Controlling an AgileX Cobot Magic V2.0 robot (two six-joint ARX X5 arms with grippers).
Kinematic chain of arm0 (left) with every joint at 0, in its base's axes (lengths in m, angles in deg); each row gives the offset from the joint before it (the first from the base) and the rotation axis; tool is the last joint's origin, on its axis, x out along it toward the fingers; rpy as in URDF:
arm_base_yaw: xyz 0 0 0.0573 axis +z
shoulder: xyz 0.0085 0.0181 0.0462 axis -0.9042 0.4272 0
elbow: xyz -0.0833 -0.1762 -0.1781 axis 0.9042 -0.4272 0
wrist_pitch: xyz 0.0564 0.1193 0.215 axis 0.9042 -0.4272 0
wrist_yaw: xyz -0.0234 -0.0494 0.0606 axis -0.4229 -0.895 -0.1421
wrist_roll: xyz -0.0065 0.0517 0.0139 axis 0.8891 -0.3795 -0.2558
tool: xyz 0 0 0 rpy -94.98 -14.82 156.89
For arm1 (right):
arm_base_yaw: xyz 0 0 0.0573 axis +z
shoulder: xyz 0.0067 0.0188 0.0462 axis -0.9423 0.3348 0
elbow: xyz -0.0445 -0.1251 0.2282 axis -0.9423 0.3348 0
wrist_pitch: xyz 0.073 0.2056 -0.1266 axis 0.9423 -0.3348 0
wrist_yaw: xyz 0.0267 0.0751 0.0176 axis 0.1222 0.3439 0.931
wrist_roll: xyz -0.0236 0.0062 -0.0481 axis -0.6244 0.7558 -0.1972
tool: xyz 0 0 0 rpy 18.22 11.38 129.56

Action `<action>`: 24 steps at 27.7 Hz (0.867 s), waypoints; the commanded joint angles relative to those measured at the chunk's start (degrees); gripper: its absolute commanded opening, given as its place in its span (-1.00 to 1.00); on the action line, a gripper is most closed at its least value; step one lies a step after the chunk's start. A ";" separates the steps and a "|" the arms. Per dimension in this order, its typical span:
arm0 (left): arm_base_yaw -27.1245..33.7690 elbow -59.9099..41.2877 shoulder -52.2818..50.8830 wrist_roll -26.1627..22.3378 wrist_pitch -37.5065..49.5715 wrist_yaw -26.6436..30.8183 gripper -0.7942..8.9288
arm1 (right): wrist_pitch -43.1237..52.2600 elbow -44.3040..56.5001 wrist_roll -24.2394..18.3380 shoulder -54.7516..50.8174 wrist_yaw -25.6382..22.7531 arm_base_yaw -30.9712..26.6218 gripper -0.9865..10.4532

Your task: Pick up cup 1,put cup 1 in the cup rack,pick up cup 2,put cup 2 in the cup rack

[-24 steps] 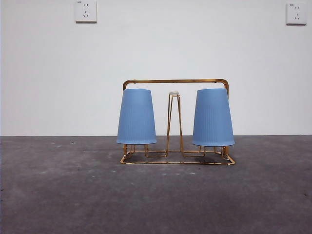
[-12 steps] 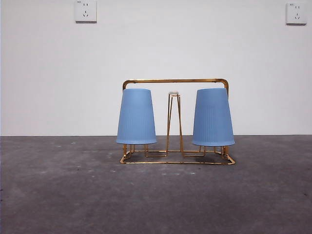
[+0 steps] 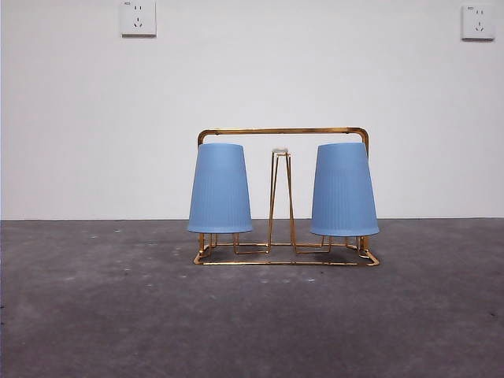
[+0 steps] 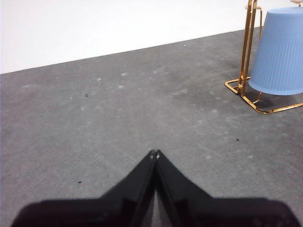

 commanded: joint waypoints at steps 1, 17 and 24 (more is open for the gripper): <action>0.22 -0.59 -0.04 0.57 0.48 -0.04 -0.84 | 13.07 5.31 -0.79 -3.45 4.15 -11.96 -0.82; 0.20 -0.61 -0.04 0.57 0.48 -0.04 -0.84 | 51.06 51.76 -1.03 -22.58 10.78 -27.71 -0.82; 0.20 -0.61 -0.04 0.57 0.48 -0.04 -0.84 | 50.90 57.79 -1.05 -25.49 10.82 -27.71 -0.82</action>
